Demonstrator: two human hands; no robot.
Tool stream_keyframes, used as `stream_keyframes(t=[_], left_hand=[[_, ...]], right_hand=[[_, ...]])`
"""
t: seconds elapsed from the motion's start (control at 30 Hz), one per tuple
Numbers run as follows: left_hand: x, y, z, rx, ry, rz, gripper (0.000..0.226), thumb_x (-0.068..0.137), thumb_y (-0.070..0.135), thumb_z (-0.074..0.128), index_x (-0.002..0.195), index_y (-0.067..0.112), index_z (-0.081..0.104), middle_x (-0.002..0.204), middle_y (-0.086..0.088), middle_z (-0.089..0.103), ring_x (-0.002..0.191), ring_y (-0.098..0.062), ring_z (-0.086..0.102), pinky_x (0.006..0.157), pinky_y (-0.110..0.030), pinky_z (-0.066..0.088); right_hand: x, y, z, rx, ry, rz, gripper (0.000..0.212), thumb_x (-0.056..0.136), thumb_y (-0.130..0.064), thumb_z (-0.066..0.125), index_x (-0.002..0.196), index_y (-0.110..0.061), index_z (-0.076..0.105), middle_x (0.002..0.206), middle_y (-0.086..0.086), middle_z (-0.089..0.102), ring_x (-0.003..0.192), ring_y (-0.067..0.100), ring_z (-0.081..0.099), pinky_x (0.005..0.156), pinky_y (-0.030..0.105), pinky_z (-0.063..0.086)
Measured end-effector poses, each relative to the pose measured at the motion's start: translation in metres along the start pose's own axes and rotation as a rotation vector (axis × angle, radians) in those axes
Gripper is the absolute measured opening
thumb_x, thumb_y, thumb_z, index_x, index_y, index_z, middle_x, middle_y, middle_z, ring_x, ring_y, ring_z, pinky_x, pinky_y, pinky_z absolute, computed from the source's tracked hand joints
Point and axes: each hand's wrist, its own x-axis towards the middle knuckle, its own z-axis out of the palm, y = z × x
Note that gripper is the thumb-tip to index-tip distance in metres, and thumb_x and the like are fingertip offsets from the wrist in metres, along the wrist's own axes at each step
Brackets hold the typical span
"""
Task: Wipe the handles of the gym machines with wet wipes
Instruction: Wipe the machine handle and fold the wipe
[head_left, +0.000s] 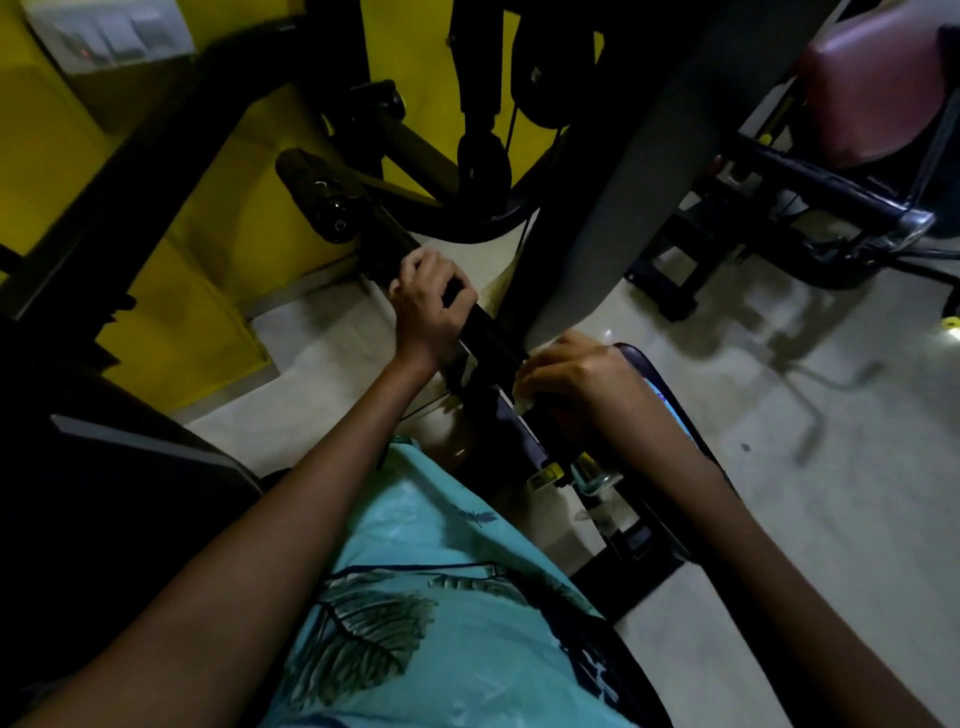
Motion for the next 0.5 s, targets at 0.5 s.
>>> stream_keyframes(t=[0.5], left_hand=[[-0.003,0.000,0.000,0.013,0.004,0.001,0.036,0.074,0.037,0.041,0.074,0.006,0.059,0.087,-0.009,0.059,0.115,-0.026,0.045,0.089,-0.045,0.033]], right_hand=[[0.011,0.006,0.001,0.021,-0.011,0.179,0.009,0.081,-0.018,0.067,0.086,-0.011,0.069,0.093,0.007,0.064,0.086,0.023,0.059,0.070,0.038,0.052]])
